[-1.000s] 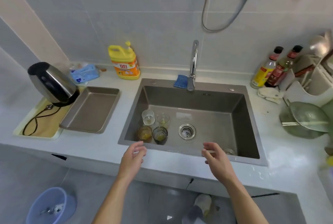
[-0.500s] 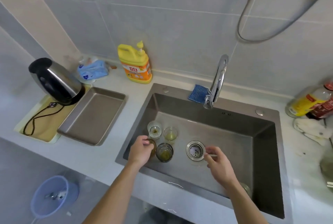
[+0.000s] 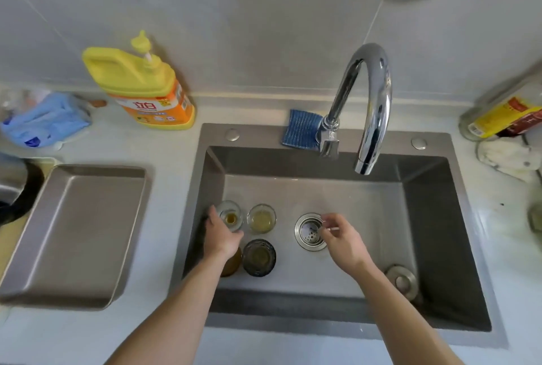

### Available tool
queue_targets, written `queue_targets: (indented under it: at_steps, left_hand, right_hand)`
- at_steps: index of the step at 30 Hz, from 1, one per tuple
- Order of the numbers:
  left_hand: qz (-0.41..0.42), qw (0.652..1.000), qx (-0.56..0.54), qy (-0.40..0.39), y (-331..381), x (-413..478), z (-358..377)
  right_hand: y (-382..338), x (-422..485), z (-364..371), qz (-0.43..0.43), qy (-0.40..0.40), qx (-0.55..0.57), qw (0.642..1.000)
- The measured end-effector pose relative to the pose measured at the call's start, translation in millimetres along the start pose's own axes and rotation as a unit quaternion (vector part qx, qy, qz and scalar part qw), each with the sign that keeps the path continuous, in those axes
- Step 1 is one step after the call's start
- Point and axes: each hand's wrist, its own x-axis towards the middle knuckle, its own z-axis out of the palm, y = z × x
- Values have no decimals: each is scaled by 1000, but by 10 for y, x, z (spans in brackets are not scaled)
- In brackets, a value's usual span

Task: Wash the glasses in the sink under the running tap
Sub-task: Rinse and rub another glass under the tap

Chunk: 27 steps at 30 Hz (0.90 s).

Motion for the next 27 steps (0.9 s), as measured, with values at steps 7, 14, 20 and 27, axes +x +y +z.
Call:
queue_targets:
  at_steps: [7,14,20,27]
  left_hand:
    - [43,998,7,53,134,217,70]
    - [102,987,-80,98,516,-45,-90]
    - [147,973,-176,-5,887,-362,-27]
    - [79,878,-401,-249,1225,-733,157]
  right_hand:
    - [-226,175,-117,-7,30,25,999]
    - [-861,161,-418,-91,96,104,986]
    - [-1203,34,-553,-134,46,107,984]
    - [-1047,-31,-648,-153,-24,28,987]
